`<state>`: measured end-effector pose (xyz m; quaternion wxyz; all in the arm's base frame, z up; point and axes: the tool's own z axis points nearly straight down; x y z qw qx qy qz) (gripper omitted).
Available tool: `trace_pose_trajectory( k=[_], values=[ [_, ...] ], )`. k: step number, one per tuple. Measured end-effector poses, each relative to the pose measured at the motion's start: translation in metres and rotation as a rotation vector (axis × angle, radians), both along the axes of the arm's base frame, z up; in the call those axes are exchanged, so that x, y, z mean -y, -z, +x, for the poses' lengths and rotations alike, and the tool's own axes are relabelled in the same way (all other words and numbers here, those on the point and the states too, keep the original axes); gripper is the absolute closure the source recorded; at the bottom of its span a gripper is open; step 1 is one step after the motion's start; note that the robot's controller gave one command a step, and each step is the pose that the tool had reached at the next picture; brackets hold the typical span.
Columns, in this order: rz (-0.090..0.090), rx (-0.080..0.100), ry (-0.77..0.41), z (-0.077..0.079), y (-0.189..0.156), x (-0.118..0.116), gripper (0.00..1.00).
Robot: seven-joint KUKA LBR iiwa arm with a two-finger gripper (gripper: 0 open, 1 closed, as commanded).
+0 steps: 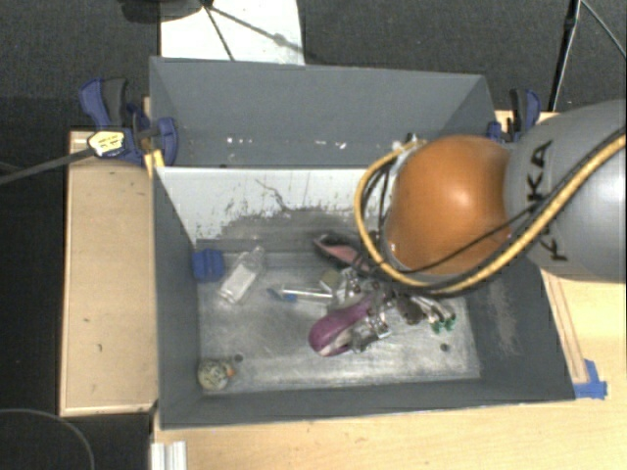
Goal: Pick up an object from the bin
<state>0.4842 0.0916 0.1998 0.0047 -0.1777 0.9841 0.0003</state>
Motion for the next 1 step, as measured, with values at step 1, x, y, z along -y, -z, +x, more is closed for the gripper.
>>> trace_pose_trajectory(
  k=[1],
  values=[
    [-0.003, 0.001, -0.161, 0.0038, -0.1029, 0.0097, 1.0]
  ],
)
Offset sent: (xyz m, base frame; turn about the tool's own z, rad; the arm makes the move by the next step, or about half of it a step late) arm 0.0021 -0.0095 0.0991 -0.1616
